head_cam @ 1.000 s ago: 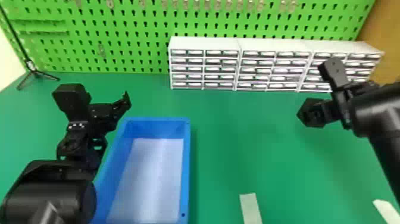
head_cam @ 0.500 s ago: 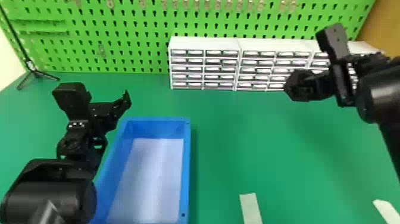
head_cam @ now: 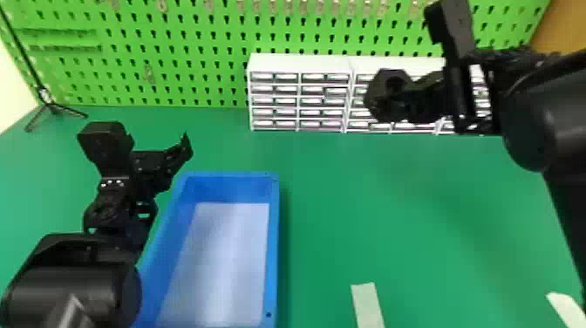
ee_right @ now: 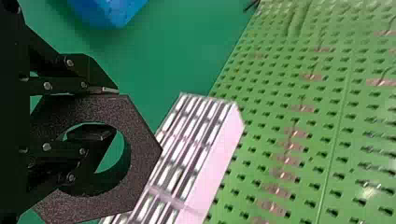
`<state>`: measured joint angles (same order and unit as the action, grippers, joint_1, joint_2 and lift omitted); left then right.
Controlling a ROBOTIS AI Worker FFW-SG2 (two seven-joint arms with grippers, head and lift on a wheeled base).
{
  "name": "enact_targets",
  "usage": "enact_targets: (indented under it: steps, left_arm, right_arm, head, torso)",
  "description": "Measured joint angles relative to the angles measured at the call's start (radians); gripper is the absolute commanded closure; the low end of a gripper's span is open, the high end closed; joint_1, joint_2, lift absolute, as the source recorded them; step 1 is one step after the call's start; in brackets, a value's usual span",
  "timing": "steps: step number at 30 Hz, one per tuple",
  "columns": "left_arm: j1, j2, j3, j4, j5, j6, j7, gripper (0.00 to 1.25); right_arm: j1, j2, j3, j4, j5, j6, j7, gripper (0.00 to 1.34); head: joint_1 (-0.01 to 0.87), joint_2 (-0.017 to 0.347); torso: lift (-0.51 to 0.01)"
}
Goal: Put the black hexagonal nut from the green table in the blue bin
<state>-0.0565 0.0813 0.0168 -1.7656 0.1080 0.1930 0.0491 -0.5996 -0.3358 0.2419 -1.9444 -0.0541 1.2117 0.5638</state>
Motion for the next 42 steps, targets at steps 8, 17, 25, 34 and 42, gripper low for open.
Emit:
enact_targets:
  steps: [8,17,25,34,42]
  left_arm:
    - [0.001,0.0,0.0,0.0,0.001,0.0,0.0,0.19]
    - [-0.002,0.0,0.0,0.0,-0.003,0.0,0.0,0.19]
    - [-0.004,0.0,0.0,0.0,-0.004,0.0,0.0,0.19]
    - [-0.006,0.0,0.001,0.0,-0.004,0.0,0.0,0.19]
    - [-0.006,0.0,0.002,0.0,-0.004,0.0,0.0,0.19]
  right_arm:
    - [-0.008,-0.001,0.057,-0.015,-0.26,-0.061,-0.113,1.02]
    - [-0.017,0.003,0.193,-0.016,-0.474,-0.128,-0.22,1.02]
    - [-0.01,0.023,0.264,-0.009,-0.595,-0.165,-0.276,1.02]
    - [0.009,0.053,0.322,0.04,-0.662,-0.201,-0.293,1.02]
    - [0.035,0.102,0.336,0.129,-0.665,-0.214,-0.293,1.02]
  head:
    - [0.686,0.028]
    - [0.686,0.028]
    - [0.686,0.028]
    - [0.686,0.028]
    - [0.686,0.028]
  torso:
    - [-0.096]
    - [-0.096]
    - [-0.096]
    - [-0.096]
    - [-0.096]
